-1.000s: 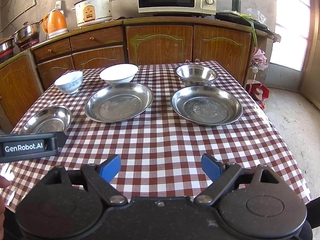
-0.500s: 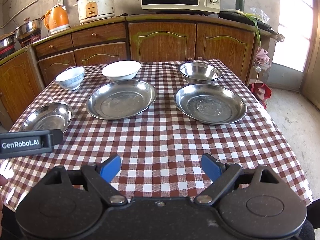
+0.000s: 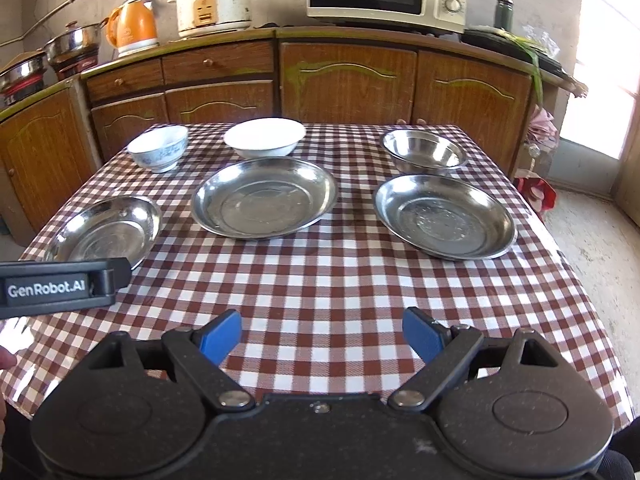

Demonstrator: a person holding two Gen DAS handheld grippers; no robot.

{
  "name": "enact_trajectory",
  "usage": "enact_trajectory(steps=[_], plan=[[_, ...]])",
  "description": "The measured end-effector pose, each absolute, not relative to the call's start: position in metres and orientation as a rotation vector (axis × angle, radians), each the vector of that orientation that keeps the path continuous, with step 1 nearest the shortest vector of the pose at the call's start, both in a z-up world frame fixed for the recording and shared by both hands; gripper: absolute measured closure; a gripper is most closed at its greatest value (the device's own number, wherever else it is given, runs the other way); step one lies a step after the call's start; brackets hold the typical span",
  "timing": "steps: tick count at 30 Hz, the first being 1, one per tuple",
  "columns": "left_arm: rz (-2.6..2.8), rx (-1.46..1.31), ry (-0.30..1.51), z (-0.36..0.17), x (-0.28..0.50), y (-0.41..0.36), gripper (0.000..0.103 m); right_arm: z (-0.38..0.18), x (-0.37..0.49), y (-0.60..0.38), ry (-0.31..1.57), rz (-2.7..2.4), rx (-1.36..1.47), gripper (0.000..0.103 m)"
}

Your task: Organize plates and bowls

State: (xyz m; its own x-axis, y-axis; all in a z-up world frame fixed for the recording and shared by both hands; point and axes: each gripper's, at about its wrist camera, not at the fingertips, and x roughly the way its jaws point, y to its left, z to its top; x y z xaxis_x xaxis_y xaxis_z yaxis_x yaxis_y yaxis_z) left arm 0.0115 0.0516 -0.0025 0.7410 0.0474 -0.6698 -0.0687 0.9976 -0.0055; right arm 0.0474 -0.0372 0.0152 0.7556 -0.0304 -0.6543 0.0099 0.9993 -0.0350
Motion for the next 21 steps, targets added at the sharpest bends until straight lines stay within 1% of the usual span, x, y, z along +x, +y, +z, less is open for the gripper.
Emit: enact_trajectory(steps=[14,21], plan=[[0.135,-0.05,0.749,-0.012,0.018,0.083,0.0,0.01,0.07,0.007,0.693,0.08,-0.111,0.001],[0.218,-0.081,0.757,-0.017,0.029,0.118,0.0,0.003,0.093,0.042,0.657,0.171,-0.166,0.001]])
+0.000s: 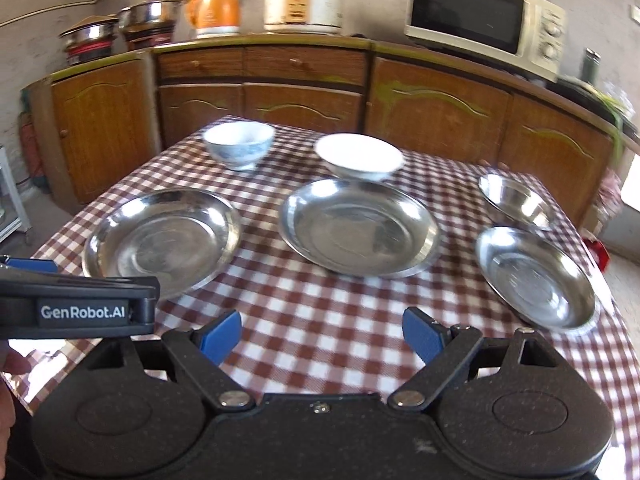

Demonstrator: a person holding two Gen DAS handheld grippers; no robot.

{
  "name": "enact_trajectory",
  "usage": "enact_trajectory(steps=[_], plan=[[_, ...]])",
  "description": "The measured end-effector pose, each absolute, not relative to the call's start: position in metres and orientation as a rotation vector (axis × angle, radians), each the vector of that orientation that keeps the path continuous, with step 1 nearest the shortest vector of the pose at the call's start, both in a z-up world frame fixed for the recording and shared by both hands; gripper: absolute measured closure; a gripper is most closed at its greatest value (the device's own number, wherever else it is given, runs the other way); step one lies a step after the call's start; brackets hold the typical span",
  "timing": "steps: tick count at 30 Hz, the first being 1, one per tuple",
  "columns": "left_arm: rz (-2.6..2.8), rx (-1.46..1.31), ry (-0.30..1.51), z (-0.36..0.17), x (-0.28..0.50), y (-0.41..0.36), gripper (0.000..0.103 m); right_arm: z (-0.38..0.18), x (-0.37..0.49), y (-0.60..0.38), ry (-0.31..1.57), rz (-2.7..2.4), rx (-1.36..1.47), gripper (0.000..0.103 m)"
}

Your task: Organize plates and bowls

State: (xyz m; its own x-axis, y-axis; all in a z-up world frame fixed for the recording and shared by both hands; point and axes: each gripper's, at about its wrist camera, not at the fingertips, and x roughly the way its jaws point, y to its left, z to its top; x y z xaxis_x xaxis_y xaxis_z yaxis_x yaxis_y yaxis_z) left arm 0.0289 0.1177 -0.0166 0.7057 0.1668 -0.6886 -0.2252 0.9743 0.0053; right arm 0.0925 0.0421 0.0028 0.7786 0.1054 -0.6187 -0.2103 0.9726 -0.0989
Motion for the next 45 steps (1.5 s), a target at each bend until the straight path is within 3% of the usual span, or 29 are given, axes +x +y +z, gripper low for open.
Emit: enact_trajectory(steps=[16,22,25,27,30,31,32,33,34,45], plan=[[0.43,-0.055,0.786,-0.039,0.1,0.24,0.001,-0.032,0.188,0.108,0.721,0.307,-0.11,0.001],[0.416,-0.022,0.805,-0.049,0.115,0.253,0.012,-0.047,0.213,0.117,0.764,0.306,-0.088,0.001],[0.401,-0.027,0.825,-0.056,0.12,0.256,0.023,-0.054,0.223,0.121,0.784,0.302,-0.083,0.002],[0.388,-0.039,0.835,-0.06,0.122,0.258,0.036,-0.059,0.229,0.123,0.797,0.304,-0.077,0.011],[0.347,-0.067,0.832,-0.062,0.126,0.259,0.05,-0.066,0.235,0.124,0.828,0.323,-0.044,0.031],[0.328,-0.069,0.828,-0.062,0.126,0.257,0.055,-0.068,0.237,0.125,0.837,0.325,-0.035,0.047],[0.307,-0.068,0.825,-0.062,0.126,0.254,0.067,-0.07,0.239,0.125,0.843,0.33,-0.031,0.068],[0.29,-0.063,0.825,-0.062,0.127,0.25,0.079,-0.071,0.239,0.126,0.848,0.338,-0.026,0.073],[0.28,-0.052,0.827,-0.062,0.127,0.246,0.082,-0.07,0.239,0.125,0.844,0.356,-0.013,0.082],[0.289,-0.097,0.775,-0.046,0.115,0.242,0.086,-0.052,0.228,0.122,0.776,0.354,-0.033,0.084]])
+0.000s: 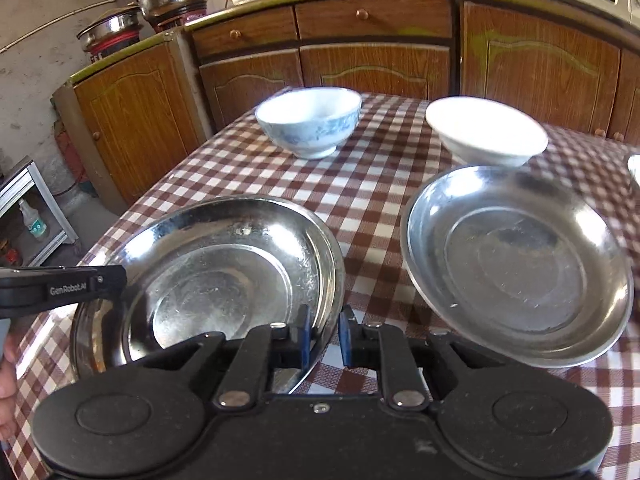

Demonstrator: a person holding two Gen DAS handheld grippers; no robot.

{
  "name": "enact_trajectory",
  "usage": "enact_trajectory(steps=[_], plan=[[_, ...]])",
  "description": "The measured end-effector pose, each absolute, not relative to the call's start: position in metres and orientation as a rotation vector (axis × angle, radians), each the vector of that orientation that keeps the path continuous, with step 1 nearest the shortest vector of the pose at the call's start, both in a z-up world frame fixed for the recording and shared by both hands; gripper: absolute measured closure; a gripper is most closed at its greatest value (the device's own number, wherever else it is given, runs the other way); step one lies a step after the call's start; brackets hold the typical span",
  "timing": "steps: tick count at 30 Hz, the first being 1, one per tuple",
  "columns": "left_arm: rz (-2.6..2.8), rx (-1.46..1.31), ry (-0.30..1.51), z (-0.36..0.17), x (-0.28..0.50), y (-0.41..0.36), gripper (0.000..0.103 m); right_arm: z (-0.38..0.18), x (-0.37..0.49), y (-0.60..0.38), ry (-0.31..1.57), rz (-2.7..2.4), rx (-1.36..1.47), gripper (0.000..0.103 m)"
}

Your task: Organize plates and bowls

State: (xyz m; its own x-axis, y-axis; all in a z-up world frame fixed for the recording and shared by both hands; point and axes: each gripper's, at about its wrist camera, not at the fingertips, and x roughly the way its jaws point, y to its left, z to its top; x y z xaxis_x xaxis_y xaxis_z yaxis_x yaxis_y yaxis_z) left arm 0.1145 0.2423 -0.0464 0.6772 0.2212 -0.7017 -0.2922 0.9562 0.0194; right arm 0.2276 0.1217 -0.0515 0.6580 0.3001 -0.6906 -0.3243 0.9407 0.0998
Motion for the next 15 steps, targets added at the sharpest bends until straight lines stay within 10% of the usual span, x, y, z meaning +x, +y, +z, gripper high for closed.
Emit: enact_trajectory(steps=[15], plan=[[0.293,-0.103,0.718,-0.004,0.083,0.218,0.087,-0.009,0.188,0.104,0.684,0.351,-0.036,0.084]])
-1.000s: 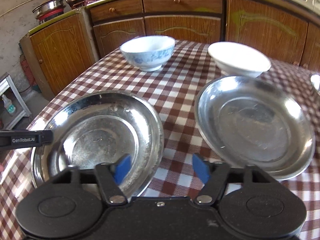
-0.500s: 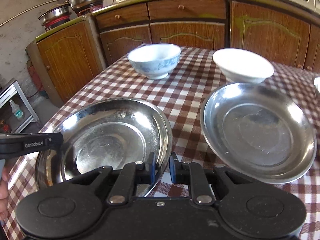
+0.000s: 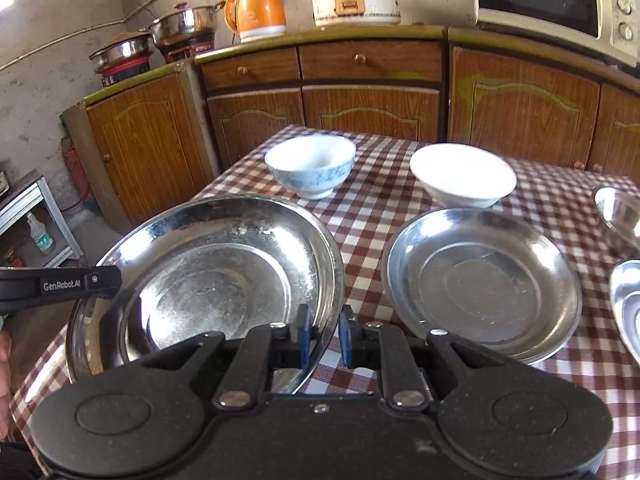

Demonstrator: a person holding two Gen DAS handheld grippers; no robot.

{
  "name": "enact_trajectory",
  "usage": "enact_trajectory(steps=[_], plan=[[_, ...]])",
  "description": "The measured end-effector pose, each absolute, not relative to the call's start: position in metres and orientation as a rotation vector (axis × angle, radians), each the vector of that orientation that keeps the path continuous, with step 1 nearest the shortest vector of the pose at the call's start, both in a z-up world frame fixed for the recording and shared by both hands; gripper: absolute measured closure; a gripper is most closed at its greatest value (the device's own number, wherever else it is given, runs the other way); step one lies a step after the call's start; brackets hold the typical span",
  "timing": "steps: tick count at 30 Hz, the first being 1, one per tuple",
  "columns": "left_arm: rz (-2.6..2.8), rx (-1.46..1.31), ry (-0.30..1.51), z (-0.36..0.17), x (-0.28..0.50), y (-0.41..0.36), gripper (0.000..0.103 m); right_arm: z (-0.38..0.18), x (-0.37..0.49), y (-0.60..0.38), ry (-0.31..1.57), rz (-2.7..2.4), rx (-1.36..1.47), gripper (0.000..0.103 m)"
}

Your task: Organize plates and bowls

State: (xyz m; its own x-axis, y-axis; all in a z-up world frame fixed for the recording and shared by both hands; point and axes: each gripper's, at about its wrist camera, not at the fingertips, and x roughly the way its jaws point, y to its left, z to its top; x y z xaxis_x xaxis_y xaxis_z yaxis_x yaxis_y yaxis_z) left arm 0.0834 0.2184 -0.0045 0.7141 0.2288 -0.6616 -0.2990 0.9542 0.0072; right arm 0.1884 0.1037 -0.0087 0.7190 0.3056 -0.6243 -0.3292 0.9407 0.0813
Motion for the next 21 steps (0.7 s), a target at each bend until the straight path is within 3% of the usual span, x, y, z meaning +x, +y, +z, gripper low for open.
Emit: enact_trajectory(steps=[21], plan=[[0.25,-0.111,0.688,0.022,0.041,0.178,0.086,0.036,0.121,0.061,0.609,0.296,-0.036,0.084]])
